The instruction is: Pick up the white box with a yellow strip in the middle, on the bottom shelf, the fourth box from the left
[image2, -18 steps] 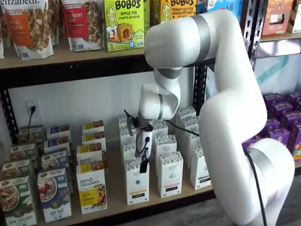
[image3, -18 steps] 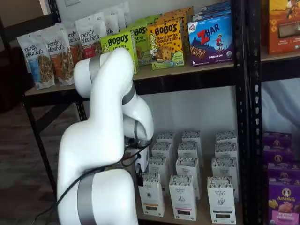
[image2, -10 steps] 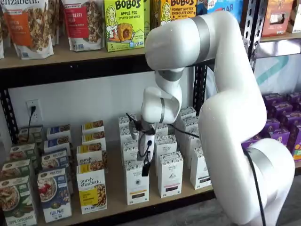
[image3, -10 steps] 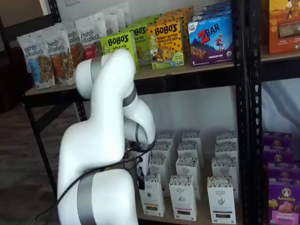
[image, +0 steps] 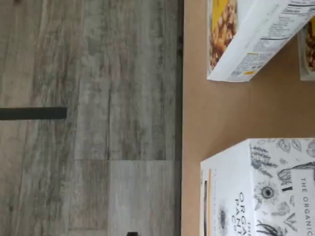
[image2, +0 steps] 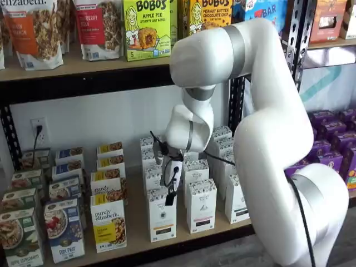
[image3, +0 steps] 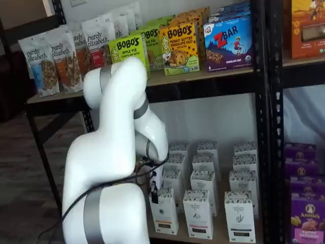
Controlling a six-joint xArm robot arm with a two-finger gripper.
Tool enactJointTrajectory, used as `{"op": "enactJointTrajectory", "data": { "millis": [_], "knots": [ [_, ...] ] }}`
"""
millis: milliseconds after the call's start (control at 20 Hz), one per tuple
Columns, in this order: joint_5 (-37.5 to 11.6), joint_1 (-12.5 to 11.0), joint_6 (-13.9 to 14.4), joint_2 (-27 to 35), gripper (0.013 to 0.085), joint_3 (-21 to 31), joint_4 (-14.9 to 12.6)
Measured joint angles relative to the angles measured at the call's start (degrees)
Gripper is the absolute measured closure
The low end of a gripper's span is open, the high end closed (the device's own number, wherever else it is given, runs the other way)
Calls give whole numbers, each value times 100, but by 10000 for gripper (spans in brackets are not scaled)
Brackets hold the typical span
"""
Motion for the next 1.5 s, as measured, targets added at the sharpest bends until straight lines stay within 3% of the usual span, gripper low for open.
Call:
{"op": "enactJointTrajectory", "data": {
  "millis": [200, 650, 1100, 1500],
  "knots": [
    [-86, 0, -109, 158, 130, -184, 124],
    [65, -98, 139, 595, 130, -796, -212],
    [389, -213, 716, 1059, 130, -1458, -951],
    [605, -226, 1079, 1383, 130, -1888, -1362]
  ]
}}
